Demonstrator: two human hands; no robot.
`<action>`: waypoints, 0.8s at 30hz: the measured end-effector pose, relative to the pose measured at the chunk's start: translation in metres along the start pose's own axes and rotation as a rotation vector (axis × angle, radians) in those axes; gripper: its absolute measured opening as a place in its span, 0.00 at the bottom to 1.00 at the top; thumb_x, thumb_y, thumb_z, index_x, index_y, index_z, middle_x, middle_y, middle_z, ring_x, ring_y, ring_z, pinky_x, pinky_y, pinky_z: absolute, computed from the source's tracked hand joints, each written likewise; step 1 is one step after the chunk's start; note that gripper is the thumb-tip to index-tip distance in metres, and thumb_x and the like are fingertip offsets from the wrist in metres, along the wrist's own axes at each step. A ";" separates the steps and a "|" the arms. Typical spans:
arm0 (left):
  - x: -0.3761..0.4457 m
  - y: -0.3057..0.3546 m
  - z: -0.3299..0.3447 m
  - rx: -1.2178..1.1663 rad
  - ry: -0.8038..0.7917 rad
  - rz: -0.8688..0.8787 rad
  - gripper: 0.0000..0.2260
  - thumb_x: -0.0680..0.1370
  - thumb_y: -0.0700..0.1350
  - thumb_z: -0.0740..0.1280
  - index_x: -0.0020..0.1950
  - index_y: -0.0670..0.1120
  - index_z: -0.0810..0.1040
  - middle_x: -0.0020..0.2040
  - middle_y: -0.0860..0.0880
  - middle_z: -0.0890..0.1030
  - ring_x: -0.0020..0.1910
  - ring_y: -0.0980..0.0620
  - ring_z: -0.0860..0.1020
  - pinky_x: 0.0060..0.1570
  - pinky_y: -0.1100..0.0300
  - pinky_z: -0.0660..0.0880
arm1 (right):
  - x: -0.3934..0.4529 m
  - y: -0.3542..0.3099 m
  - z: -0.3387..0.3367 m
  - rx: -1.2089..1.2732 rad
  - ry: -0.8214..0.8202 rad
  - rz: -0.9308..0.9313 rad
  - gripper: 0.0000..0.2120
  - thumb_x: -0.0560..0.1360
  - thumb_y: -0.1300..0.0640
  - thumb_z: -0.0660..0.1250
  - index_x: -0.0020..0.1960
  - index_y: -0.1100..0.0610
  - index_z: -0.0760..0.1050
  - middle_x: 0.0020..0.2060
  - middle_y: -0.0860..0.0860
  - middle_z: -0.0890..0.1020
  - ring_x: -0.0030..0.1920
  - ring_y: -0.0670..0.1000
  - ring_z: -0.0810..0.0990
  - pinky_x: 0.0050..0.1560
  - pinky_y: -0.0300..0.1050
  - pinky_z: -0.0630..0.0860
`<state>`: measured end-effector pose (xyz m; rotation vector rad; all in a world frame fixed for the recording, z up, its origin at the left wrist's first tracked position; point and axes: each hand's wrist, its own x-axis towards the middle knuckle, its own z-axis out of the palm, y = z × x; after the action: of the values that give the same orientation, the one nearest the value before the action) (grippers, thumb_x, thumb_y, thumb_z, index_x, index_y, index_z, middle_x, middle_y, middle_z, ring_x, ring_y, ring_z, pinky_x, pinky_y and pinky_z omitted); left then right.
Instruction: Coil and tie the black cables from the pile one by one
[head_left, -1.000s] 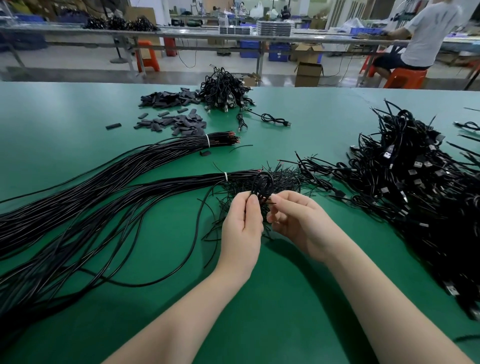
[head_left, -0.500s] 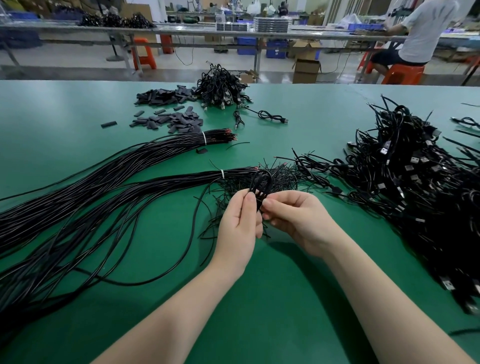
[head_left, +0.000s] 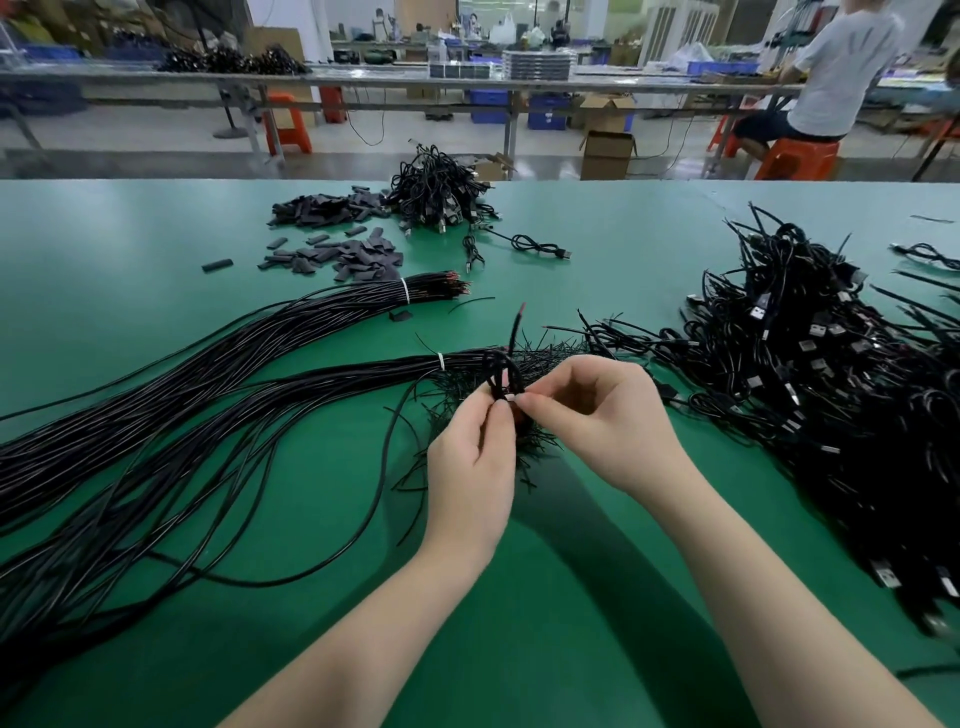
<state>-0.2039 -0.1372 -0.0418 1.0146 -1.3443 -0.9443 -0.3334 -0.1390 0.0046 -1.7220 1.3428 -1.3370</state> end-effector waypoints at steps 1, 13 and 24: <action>-0.001 0.001 0.000 -0.031 -0.011 -0.016 0.12 0.79 0.53 0.58 0.53 0.54 0.81 0.49 0.59 0.83 0.50 0.61 0.79 0.52 0.61 0.75 | 0.000 -0.001 0.001 -0.026 -0.008 -0.015 0.07 0.70 0.63 0.75 0.35 0.56 0.80 0.27 0.42 0.80 0.27 0.39 0.73 0.32 0.28 0.67; 0.008 -0.014 -0.008 0.186 -0.007 0.123 0.11 0.79 0.58 0.57 0.48 0.56 0.76 0.41 0.52 0.80 0.40 0.52 0.77 0.40 0.63 0.72 | 0.002 0.006 -0.001 0.090 -0.093 0.133 0.05 0.72 0.61 0.74 0.40 0.62 0.81 0.36 0.58 0.84 0.35 0.49 0.77 0.40 0.48 0.75; 0.007 -0.015 -0.010 0.039 -0.005 0.028 0.08 0.80 0.51 0.62 0.45 0.55 0.80 0.40 0.52 0.84 0.40 0.54 0.82 0.34 0.66 0.76 | -0.002 0.013 0.008 0.251 -0.114 0.274 0.06 0.67 0.61 0.78 0.43 0.57 0.84 0.34 0.52 0.85 0.33 0.46 0.80 0.36 0.36 0.75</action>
<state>-0.1929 -0.1479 -0.0535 1.0209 -1.3830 -0.9030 -0.3311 -0.1429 -0.0099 -1.3711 1.2370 -1.1779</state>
